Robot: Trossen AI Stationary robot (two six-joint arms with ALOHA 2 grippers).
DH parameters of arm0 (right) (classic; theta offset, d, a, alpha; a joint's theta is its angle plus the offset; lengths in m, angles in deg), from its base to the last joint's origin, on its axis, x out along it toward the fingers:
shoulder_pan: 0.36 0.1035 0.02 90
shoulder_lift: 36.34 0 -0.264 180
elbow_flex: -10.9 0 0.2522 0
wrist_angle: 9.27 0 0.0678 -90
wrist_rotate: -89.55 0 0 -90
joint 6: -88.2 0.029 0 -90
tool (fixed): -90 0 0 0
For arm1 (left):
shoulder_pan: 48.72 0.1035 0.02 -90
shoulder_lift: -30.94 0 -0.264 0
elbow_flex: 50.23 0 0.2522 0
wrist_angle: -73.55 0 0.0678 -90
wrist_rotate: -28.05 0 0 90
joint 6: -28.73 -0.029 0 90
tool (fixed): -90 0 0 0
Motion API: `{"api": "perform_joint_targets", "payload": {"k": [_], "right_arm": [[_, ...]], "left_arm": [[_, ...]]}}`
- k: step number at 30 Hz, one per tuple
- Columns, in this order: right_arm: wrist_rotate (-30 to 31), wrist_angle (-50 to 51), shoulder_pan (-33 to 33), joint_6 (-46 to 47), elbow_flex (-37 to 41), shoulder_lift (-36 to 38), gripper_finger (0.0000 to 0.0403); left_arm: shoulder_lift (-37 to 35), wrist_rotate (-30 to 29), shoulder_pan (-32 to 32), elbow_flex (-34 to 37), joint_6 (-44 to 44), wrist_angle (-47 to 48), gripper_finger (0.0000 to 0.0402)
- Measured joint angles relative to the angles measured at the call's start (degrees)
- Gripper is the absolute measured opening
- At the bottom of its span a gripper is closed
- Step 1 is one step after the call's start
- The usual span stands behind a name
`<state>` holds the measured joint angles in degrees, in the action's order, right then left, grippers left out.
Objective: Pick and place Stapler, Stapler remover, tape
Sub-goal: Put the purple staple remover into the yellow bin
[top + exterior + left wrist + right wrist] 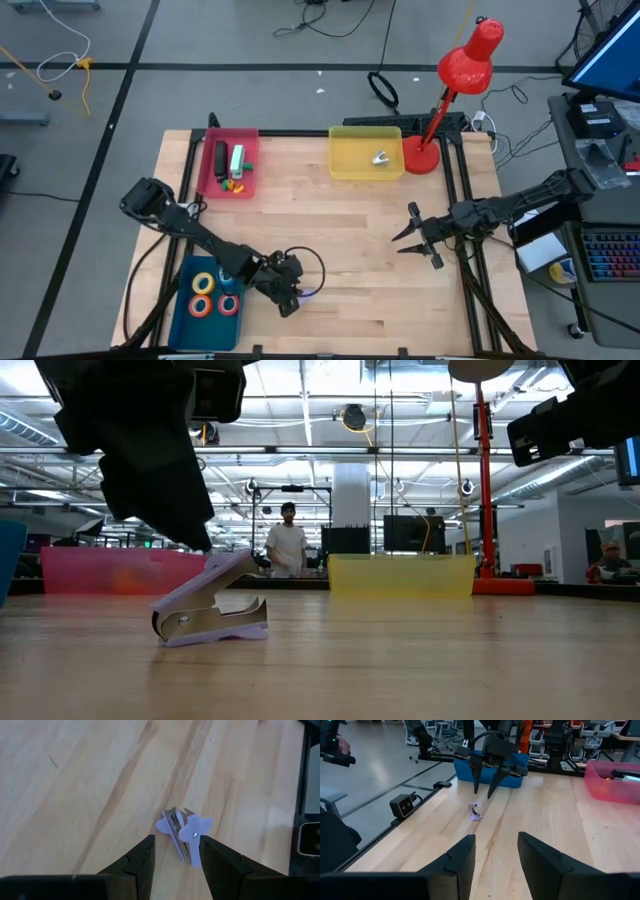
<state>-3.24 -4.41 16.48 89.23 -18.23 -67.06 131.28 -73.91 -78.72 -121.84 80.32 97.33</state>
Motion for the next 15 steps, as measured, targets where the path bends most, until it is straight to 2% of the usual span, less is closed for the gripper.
{"api": "perform_joint_targets", "payload": {"k": [15], "right_arm": [[0.0, 0.2, 0.0, 1.3, 0.0, 0.0, 0.0139]], "left_arm": [[2.0, 0.5, 0.7, 0.0, -0.2, -0.2, 0.0152]]}}
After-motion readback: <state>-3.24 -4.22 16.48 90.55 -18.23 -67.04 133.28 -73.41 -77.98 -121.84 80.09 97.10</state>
